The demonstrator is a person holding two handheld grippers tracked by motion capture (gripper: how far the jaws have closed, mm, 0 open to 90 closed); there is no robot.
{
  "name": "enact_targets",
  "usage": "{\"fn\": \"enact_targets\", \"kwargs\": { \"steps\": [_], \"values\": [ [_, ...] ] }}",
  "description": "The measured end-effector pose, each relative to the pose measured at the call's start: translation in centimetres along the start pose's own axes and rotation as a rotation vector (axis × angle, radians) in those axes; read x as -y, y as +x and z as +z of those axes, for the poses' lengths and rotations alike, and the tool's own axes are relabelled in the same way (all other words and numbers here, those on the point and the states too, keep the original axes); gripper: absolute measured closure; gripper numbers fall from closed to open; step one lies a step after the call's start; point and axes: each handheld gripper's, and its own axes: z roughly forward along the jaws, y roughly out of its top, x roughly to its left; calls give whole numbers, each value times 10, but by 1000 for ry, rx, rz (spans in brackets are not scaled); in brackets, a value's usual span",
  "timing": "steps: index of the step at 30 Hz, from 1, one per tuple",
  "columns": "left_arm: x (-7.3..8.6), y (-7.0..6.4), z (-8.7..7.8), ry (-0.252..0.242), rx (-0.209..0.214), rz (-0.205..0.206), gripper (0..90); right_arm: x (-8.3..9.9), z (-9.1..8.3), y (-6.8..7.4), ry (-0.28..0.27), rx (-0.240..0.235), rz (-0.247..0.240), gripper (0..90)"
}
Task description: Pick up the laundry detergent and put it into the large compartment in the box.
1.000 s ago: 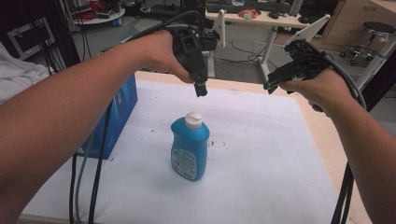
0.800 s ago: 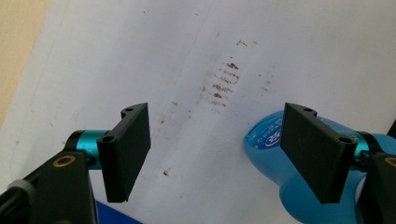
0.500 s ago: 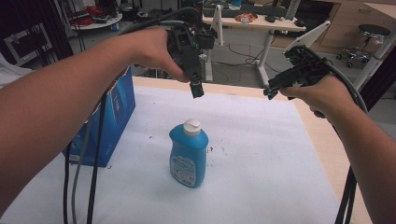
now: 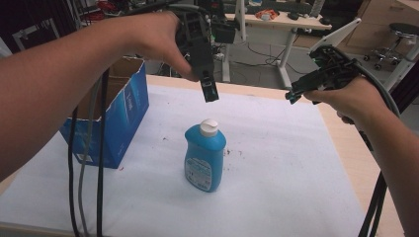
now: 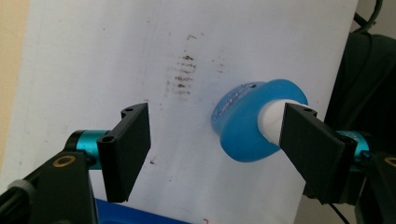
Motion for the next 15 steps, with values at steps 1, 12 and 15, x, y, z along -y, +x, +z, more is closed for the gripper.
{"fn": "enact_targets", "kwargs": {
  "steps": [1,12,15],
  "values": [
    [0,-2,0,5,-3,7,251,0,0,0,-1,-3,0,36],
    [2,-19,5,31,40,99,251,6,-2,-1,19,-19,-9,36],
    [3,-21,7,36,51,116,251,6,-2,-1,18,-20,-8,36]
  ]
}}
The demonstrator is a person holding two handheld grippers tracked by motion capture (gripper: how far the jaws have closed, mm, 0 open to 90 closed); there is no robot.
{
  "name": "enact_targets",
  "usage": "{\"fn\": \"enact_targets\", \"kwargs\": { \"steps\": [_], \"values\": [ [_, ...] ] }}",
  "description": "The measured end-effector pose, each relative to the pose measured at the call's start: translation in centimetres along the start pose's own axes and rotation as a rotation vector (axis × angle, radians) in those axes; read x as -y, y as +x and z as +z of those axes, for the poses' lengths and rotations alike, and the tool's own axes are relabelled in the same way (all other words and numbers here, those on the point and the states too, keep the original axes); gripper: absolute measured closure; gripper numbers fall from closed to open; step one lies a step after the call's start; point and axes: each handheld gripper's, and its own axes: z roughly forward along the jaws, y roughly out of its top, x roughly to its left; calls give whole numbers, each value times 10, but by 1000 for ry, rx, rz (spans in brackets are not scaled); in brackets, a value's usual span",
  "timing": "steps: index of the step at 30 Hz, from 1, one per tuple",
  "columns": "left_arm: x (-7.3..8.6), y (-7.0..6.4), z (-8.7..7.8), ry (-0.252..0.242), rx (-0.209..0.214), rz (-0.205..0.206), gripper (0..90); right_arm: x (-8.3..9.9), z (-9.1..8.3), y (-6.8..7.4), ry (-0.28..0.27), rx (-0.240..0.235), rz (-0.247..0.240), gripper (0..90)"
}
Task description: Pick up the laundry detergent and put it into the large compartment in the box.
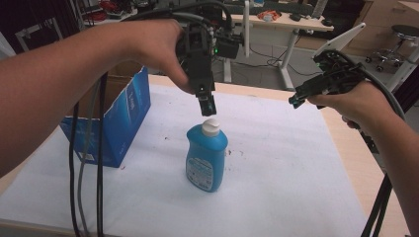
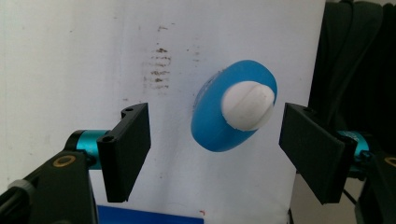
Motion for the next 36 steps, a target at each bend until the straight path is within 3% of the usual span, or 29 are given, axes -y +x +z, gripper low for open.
{"fn": "enact_targets", "kwargs": {
  "steps": [3,9,30,36],
  "values": [
    [2,-4,5,10,21,39,251,0,0,0,1,2,0,36],
    [3,-7,14,6,24,72,251,0,0,2,-1,1,-4,36],
    [11,-13,56,1,40,136,251,3,0,1,2,-1,5,36],
    [11,-14,62,-2,15,162,251,5,3,1,4,-6,6,36]
  ]
}}
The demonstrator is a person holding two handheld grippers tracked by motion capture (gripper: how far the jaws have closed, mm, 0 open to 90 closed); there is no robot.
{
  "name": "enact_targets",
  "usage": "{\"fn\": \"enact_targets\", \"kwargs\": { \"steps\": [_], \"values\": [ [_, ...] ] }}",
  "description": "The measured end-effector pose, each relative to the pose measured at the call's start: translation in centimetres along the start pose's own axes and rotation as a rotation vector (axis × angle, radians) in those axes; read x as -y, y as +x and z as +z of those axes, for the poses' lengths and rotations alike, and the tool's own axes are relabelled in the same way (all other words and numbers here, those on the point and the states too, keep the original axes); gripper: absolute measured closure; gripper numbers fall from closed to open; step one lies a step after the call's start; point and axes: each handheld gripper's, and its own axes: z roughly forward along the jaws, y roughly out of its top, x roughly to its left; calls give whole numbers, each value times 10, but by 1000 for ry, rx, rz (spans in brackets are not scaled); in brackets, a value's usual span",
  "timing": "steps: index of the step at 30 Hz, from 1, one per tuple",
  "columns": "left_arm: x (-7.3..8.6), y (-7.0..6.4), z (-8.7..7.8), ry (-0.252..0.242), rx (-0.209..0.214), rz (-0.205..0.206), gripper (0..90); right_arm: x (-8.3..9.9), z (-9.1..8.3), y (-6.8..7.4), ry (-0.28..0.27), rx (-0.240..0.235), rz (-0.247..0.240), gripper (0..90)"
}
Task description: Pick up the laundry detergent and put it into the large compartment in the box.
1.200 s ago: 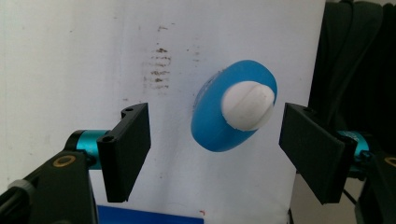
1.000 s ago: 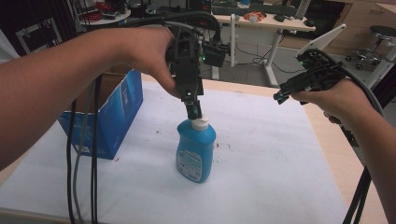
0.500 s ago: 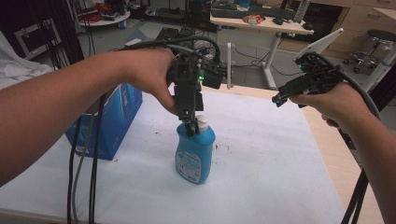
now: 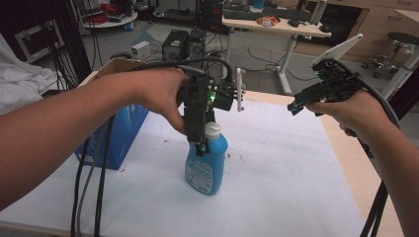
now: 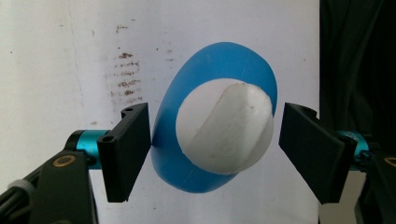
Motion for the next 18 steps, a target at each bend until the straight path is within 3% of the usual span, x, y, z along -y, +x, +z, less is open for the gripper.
{"fn": "enact_targets", "kwargs": {
  "steps": [18],
  "values": [
    [3,2,25,0,17,16,251,4,3,-3,4,-9,6,36]
  ]
}}
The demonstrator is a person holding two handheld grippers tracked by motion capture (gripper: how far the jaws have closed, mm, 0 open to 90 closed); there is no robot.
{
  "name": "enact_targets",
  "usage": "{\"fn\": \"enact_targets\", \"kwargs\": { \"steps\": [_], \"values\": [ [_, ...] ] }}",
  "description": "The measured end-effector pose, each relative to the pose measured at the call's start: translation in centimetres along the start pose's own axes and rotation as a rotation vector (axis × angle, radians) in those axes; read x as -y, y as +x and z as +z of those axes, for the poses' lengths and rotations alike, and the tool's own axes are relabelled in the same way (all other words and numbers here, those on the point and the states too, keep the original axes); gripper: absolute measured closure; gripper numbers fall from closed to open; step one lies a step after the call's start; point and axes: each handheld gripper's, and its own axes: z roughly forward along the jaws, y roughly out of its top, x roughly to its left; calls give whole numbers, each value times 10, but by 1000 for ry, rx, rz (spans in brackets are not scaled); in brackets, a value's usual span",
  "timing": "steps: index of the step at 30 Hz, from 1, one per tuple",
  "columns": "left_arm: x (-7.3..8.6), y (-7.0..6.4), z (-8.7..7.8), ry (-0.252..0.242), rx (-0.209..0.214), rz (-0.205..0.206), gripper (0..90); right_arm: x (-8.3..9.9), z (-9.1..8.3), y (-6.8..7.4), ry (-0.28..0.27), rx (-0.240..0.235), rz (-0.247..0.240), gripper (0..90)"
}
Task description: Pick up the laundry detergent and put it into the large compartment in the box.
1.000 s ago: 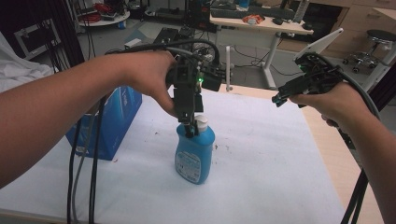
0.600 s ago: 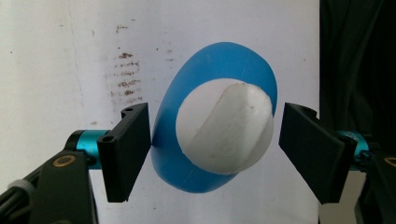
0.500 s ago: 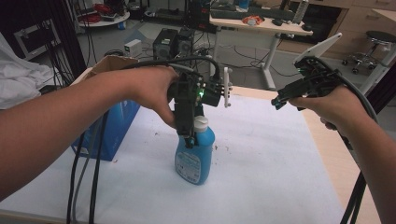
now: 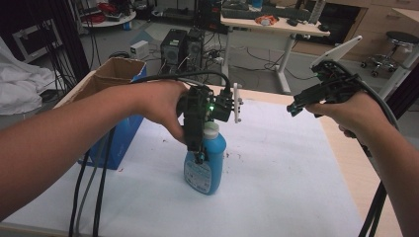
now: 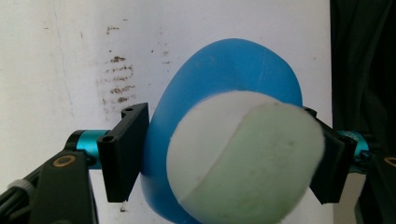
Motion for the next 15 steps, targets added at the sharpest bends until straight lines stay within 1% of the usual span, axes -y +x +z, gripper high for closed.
{"fn": "enact_targets", "kwargs": {
  "steps": [6,15],
  "values": [
    [0,0,4,-2,-3,7,252,0,1,1,1,-5,2,36],
    [1,0,8,9,-3,19,263,1,2,-1,3,-8,7,36]
  ]
}}
